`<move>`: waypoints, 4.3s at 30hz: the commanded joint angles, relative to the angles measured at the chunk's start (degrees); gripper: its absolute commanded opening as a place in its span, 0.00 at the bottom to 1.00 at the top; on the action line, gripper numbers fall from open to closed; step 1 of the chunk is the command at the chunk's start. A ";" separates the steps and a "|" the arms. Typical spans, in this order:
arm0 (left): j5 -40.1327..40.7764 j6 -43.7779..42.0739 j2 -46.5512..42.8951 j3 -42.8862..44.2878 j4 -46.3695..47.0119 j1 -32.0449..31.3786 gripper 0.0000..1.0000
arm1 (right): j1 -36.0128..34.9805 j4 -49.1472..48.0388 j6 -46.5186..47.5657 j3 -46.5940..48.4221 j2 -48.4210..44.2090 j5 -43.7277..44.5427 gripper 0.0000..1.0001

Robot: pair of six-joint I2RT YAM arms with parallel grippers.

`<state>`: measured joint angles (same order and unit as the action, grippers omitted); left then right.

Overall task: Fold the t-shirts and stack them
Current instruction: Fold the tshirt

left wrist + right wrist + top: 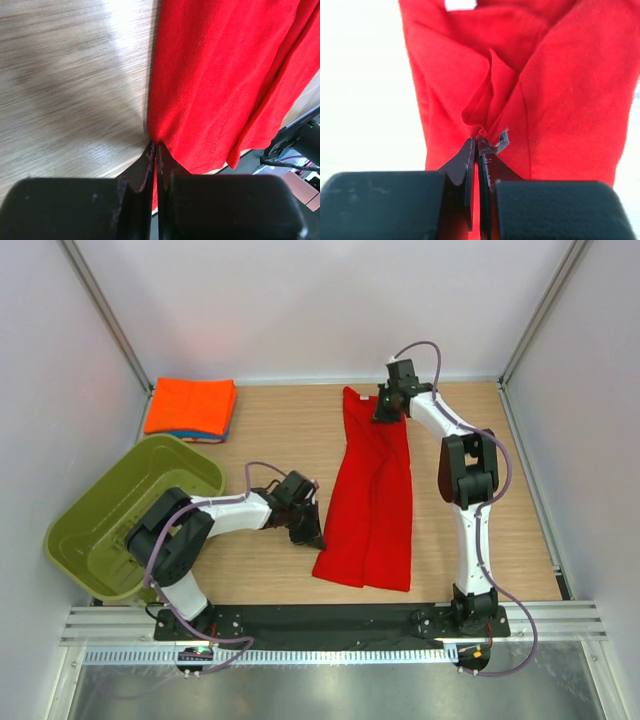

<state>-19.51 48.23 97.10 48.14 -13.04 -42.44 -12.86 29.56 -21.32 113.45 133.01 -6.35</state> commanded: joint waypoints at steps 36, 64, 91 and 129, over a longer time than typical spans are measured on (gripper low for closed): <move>5.53 4.33 -0.77 -4.46 -2.87 -1.51 0.00 | 12.16 -4.95 -3.73 9.85 7.16 -7.71 0.47; 7.29 9.43 -2.00 -4.90 -2.78 -3.44 0.01 | 14.44 -4.79 -2.32 19.37 11.68 -4.20 0.44; -2.28 -3.40 23.20 45.71 -2.44 17.30 0.27 | -28.43 8.41 -20.93 -52.78 -54.07 18.03 0.47; -3.25 1.34 56.71 76.05 2.49 17.65 0.06 | -59.03 -2.58 -35.02 -58.00 -42.49 28.85 0.50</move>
<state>-22.74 50.76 151.15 123.68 -7.86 -24.99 -70.39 29.45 -53.76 52.38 89.43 18.92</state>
